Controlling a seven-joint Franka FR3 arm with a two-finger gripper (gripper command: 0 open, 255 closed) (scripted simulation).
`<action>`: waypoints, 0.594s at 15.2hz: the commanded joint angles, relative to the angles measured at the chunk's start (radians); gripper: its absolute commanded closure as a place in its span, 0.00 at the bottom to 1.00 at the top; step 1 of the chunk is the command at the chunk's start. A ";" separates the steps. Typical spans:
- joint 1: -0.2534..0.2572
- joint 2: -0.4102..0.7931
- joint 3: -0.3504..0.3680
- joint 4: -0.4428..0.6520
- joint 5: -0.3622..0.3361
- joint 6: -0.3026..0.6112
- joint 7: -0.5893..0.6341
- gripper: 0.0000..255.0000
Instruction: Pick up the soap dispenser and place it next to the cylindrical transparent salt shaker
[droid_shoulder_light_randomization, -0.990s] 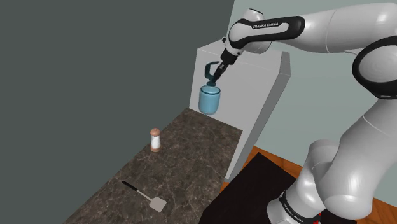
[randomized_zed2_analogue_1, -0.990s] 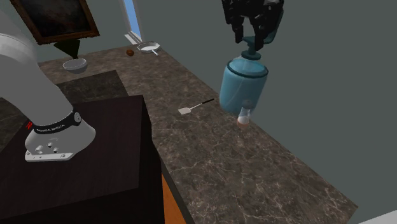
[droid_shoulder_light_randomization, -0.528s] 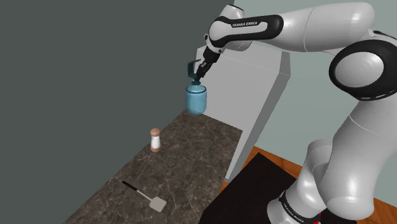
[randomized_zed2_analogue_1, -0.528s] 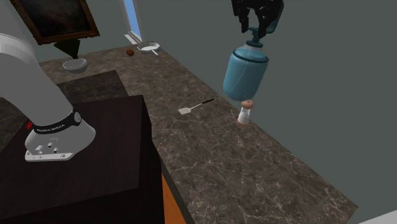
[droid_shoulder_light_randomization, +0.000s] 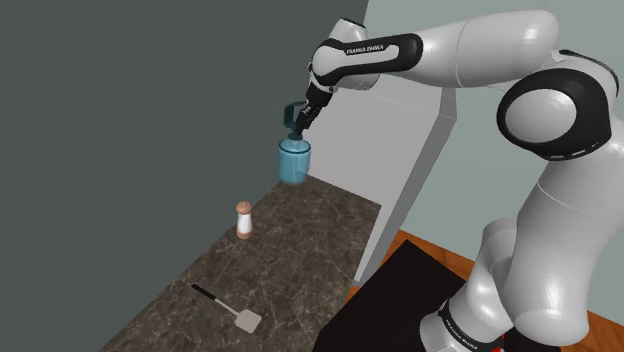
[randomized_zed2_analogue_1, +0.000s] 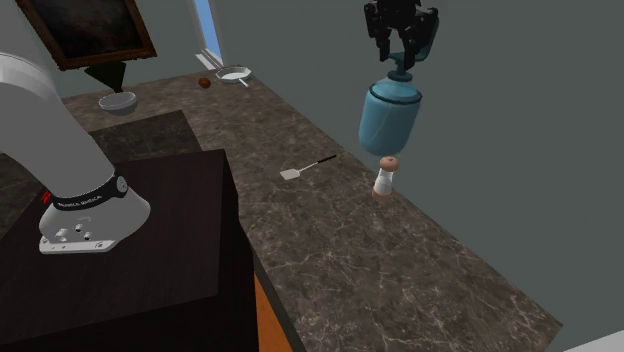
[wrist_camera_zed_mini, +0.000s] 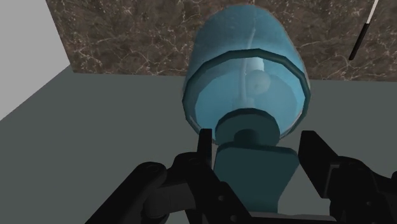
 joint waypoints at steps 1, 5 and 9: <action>-0.002 0.004 0.001 -0.020 0.008 0.025 -0.009 1.00; -0.004 0.020 0.006 -0.056 0.028 0.072 -0.027 1.00; -0.008 0.040 0.012 -0.087 0.051 0.118 -0.047 1.00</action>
